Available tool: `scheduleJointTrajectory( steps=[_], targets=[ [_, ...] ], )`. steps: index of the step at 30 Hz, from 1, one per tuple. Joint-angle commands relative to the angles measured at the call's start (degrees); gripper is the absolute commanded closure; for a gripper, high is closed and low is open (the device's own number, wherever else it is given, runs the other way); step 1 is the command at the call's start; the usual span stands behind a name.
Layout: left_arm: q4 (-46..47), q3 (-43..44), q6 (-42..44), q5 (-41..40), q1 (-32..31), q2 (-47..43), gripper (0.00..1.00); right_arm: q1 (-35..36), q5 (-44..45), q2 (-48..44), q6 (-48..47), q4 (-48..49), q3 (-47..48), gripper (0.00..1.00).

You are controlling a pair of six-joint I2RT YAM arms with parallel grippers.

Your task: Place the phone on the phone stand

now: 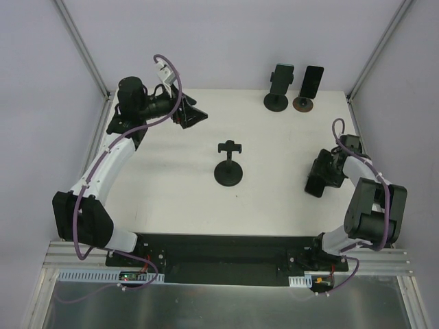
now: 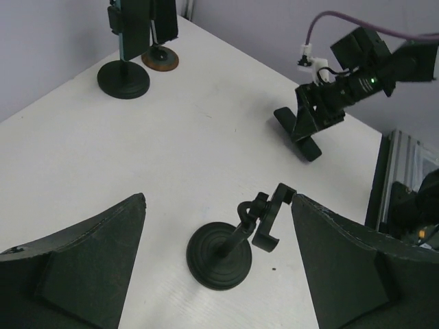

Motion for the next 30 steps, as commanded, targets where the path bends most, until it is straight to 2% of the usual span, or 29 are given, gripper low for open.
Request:
scheduleJointTrajectory(
  steps=[1, 6, 15, 21, 22, 25, 27, 28, 30],
  targets=[
    [1.77, 3.69, -9.11, -3.6, 1.02, 2.63, 0.18, 1.02, -10.65, -6.91, 5.55, 10.69, -4.36, 0.99],
    [2.3, 7.73, -13.43, 2.1, 0.85, 7.47, 0.26, 2.78, -14.1, -13.24, 8.1, 18.08, -8.33, 0.99],
    [7.39, 6.43, -13.61, 5.11, -1.34, 7.48, 0.25, 8.48, -14.36, -22.99, 8.02, 23.98, -11.32, 0.99],
    [7.84, 8.52, -12.37, 1.25, -7.93, 7.38, 0.25, 18.5, -7.34, -31.08, 6.08, 25.22, -10.18, 0.99],
    [7.84, 9.14, -12.99, 0.72, -9.07, 8.17, 0.31, 19.9, -4.89, -31.97, 6.17, 25.13, -9.31, 0.99],
    [7.84, 11.34, -14.4, -1.83, -10.83, 10.01, 0.38, 26.4, 1.95, -34.26, 7.39, 23.03, -6.85, 0.99],
    [7.66, 13.0, -13.62, -2.89, -13.29, 11.16, 0.37, 31.5, 4.35, -34.87, 7.66, 22.76, -5.44, 0.99],
    [6.79, 13.89, -13.44, -3.15, -14.17, 12.56, 0.37, 33.61, 9.49, -34.96, 7.49, 22.32, -4.65, 0.99],
    [5.3, 17.04, -12.74, -3.85, -16.72, 14.14, 0.32, 39.24, 13.13, -34.79, 6.97, 21.88, -2.36, 0.99]
  ],
)
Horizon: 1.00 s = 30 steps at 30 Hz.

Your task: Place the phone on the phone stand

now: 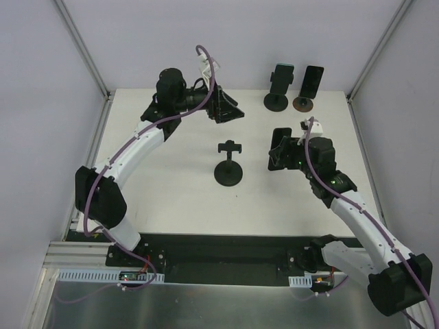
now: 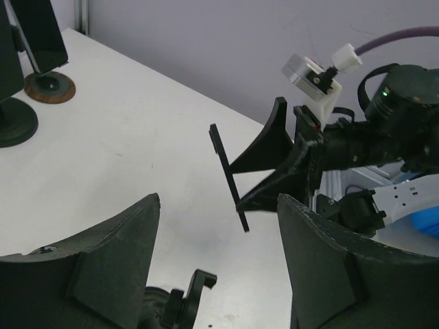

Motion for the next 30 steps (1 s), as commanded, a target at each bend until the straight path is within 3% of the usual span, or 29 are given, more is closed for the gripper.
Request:
scheduleJointTrajectory(
  steps=[1, 5, 9, 15, 23, 30],
  targets=[
    [-0.91, 6.61, 0.67, -3.22, -4.09, 3.92, 0.31, 8.97, 14.34, -1.68, -0.14, 2.84, 7.06, 0.99],
    [-4.51, 9.77, 3.83, -6.83, -8.22, 6.03, 0.34, 17.58, 21.12, -0.89, -3.03, 3.28, 10.23, 0.99],
    [-7.25, 12.5, 6.29, -10.34, -10.69, 7.18, 0.4, 21.38, 25.16, 0.34, -3.83, 3.45, 13.12, 0.99],
    [-8.48, 13.47, 8.05, -11.49, -12.54, 7.97, 0.4, 23.49, 28.16, 0.52, -3.83, 4.95, 13.92, 0.99],
    [-9.36, 15.58, 7.97, -10.96, -13.24, 9.55, 0.61, 25.42, 29.92, 1.93, -6.12, 8.02, 15.06, 0.99],
    [-9.54, 16.11, 7.97, -9.21, -13.5, 9.91, 0.67, 26.22, 32.38, 2.72, -6.73, 10.4, 15.06, 0.99]
  ],
)
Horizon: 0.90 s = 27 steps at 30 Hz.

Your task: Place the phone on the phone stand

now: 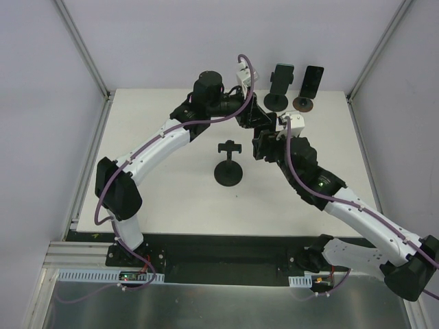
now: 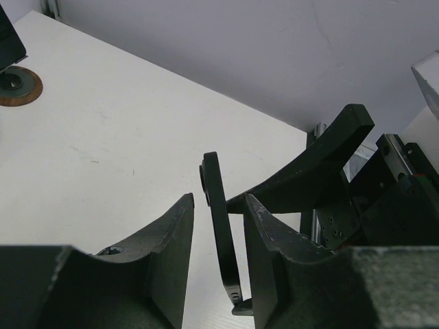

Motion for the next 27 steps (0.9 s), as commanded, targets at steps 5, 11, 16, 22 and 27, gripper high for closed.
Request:
scheduleJointTrajectory(
  steps=[5, 11, 16, 22, 27],
  targets=[
    [0.67, 3.19, 0.77, 2.47, -0.46, 0.57, 0.62, 0.67, 4.83, 0.69, -1.53, 9.09, 4.55, 0.99],
    [0.67, 3.63, 0.86, 4.05, -0.54, 0.57, 0.7, 1.28, 4.12, 1.83, -1.36, 9.62, 5.88, 0.99],
    [0.67, 3.37, 1.3, 4.32, -0.63, -0.04, 0.84, 1.81, 4.13, 2.18, -0.31, 10.76, 5.26, 0.99],
    [0.67, 0.38, 3.85, 2.92, -0.37, -4.16, 1.0, 1.9, 0.01, 2.89, -1.79, 4.28, 8.42, 0.68],
    [0.67, -4.97, 4.73, 0.28, 1.3, -11.18, 1.0, 1.72, -0.36, -0.53, -4.96, -10.84, 9.83, 0.15]
  ],
)
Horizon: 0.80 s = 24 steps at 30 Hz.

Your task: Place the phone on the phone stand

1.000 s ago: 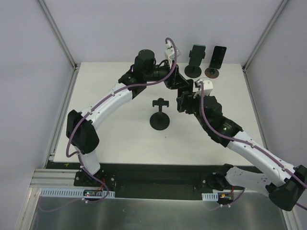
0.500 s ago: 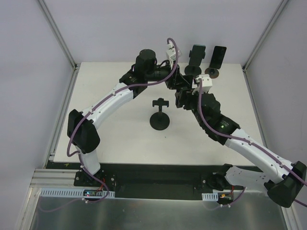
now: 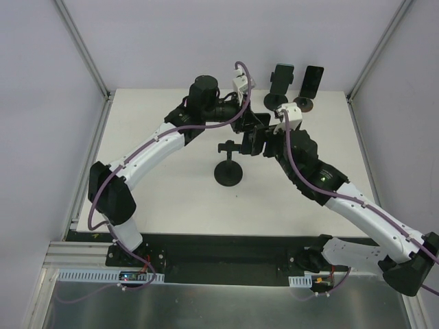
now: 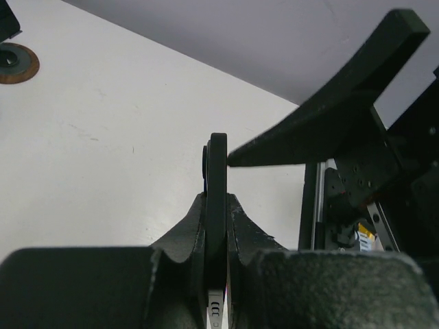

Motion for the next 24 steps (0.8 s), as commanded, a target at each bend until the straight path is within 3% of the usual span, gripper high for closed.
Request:
scheduleJointTrajectory(
  steps=[1, 3, 9, 13, 19, 21, 24],
  targets=[
    [2.94, -2.71, 1.41, -0.97, 1.87, -9.95, 1.0, 0.19, -3.04, -4.47, -3.36, -10.39, 2.25, 0.1],
    [3.03, -4.81, 1.49, -0.97, 2.84, -12.93, 1.0, 0.1, -3.67, -6.23, -3.37, -13.56, 1.8, 0.0],
    [4.34, -13.25, 1.67, -4.92, 8.72, -23.65, 1.0, 0.1, -6.83, -5.1, 0.58, -18.22, 2.24, 0.04],
    [4.7, -16.51, 0.36, -4.31, 13.82, -27.19, 1.0, 0.02, -8.58, 1.92, 4.7, -20.68, 6.71, 0.02],
    [5.66, -17.74, -0.61, -0.46, 17.69, -26.58, 1.0, -0.07, -11.57, 15.01, 10.61, -23.06, 15.77, 0.23],
    [6.19, -17.74, -0.79, 1.13, 18.31, -26.14, 1.0, -0.07, -12.36, 16.87, 10.87, -23.15, 17.35, 0.34],
    [6.72, -18.0, -0.35, 3.68, 18.93, -26.05, 1.0, -0.16, -12.28, 19.34, 11.22, -23.59, 18.24, 0.43]
  ],
)
